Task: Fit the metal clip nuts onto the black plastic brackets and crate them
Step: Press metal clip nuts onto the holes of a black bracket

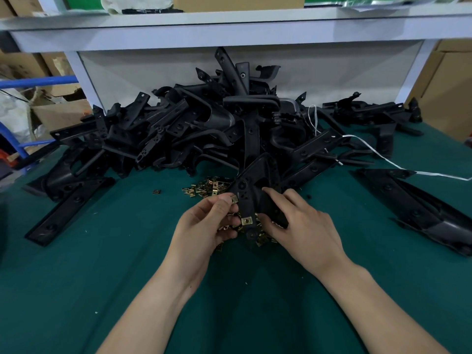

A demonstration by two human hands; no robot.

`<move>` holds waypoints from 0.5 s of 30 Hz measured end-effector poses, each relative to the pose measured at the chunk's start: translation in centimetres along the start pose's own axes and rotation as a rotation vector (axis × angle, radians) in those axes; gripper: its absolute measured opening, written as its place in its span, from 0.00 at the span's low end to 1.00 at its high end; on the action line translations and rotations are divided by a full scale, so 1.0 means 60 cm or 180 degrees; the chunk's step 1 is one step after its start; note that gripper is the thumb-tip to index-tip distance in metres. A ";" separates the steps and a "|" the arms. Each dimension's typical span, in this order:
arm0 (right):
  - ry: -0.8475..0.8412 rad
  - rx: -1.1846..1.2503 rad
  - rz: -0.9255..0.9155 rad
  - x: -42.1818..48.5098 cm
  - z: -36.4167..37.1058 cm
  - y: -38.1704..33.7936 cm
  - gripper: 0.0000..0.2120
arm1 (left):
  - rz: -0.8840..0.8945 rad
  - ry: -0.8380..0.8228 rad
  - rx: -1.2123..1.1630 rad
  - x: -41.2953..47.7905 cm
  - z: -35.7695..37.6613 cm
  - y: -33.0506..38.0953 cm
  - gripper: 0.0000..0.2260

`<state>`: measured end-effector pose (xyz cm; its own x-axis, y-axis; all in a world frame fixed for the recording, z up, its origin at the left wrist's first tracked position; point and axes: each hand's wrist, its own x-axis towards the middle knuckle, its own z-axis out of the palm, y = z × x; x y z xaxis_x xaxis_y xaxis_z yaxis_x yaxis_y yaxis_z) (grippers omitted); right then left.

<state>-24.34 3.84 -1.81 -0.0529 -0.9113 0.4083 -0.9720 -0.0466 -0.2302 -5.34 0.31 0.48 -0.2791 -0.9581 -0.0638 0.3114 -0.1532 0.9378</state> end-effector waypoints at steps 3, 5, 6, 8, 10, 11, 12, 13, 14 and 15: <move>-0.0012 0.0030 0.0002 0.000 -0.001 0.000 0.26 | 0.0029 0.0013 0.0036 0.000 -0.001 -0.001 0.09; -0.0010 0.0074 -0.0009 -0.001 -0.002 0.001 0.26 | 0.0048 0.0014 0.0071 0.000 -0.002 -0.003 0.09; -0.0013 0.0083 -0.0019 0.000 -0.002 0.000 0.26 | 0.0060 0.0021 0.0088 0.000 -0.002 -0.003 0.09; -0.0030 0.0090 -0.0043 -0.001 -0.002 0.001 0.26 | 0.0113 0.0061 0.0158 0.000 -0.002 -0.006 0.08; -0.0045 0.0094 -0.0058 -0.001 -0.002 0.000 0.26 | 0.0201 0.0116 0.0244 0.000 -0.001 -0.009 0.07; -0.0049 0.0092 -0.0063 -0.001 -0.003 -0.001 0.26 | 0.0242 0.0141 0.0279 0.000 -0.002 -0.010 0.07; -0.0053 0.0084 -0.0070 -0.001 -0.003 -0.001 0.26 | 0.0277 0.0154 0.0311 0.001 -0.002 -0.011 0.08; -0.0058 0.0069 -0.0077 -0.001 -0.003 -0.002 0.26 | 0.0301 0.0154 0.0338 0.001 -0.002 -0.012 0.08; -0.0068 0.0057 -0.0082 -0.001 -0.003 -0.002 0.26 | 0.0314 0.0147 0.0360 0.002 -0.002 -0.013 0.08; -0.0076 0.0052 -0.0085 -0.001 -0.004 -0.002 0.26 | 0.0321 0.0139 0.0379 0.002 -0.003 -0.013 0.08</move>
<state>-24.26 3.99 -1.62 -0.0213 -0.9192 0.3932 -0.9692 -0.0776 -0.2339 -5.45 0.28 -0.35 -0.2112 -0.9772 0.0205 0.2253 -0.0283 0.9739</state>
